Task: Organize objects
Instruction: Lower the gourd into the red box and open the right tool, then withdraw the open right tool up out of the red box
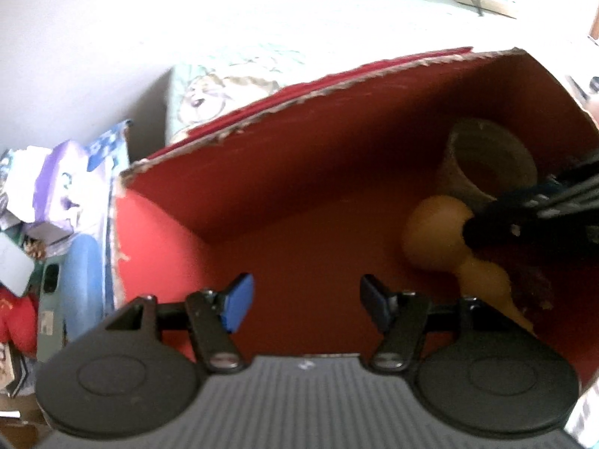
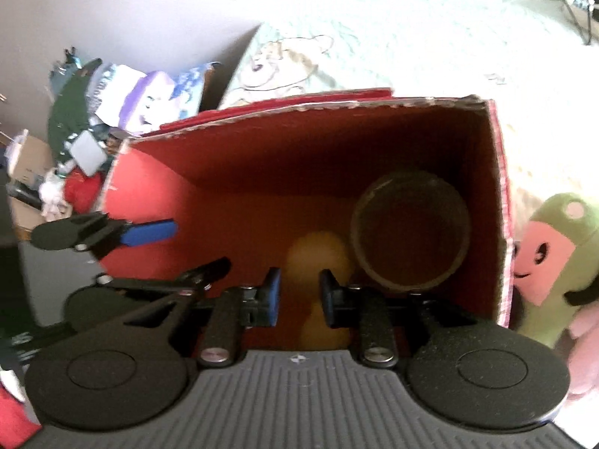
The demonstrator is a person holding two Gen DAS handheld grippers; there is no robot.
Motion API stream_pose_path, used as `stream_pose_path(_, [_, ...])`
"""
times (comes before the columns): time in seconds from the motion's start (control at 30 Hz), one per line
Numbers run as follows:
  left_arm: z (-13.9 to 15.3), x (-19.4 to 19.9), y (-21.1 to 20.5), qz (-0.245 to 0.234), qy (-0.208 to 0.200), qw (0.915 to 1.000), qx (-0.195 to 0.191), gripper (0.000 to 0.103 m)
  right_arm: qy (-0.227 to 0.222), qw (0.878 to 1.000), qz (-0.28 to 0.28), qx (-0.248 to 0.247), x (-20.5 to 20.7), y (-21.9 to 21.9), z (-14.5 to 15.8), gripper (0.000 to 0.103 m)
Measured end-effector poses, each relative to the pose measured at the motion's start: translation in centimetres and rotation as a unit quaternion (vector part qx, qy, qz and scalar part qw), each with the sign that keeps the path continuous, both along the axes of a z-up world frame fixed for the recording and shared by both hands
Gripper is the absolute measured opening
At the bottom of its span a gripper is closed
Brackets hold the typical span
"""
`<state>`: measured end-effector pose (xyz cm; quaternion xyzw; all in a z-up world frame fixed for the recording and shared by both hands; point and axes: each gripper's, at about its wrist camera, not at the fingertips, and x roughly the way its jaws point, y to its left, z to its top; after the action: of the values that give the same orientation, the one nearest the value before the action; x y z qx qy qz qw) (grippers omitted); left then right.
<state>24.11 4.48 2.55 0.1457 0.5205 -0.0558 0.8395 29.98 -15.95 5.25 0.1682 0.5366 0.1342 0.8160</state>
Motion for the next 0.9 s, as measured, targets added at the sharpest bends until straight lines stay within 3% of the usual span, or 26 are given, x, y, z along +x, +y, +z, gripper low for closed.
stream_pose_path(0.3, [-0.8, 0.7, 0.3, 0.026, -0.003, 0.9994, 0.024, 0.070, 0.037, 0.999, 0.027, 0.001, 0.7, 1.8, -1.9, 0.024])
stream_pose_path(0.5, [-1.0, 0.8, 0.1, 0.027, -0.004, 0.9993, 0.026, 0.071, 0.051, 0.999, 0.006, 0.002, 1.0, 1.4, -3.0, 0.022])
stream_pose_path(0.9, [-1.3, 1.3, 0.1, 0.021, -0.008, 0.9992, 0.035, 0.073, 0.018, 0.998, -0.062, 0.001, 0.1, 0.5, -2.9, 0.023])
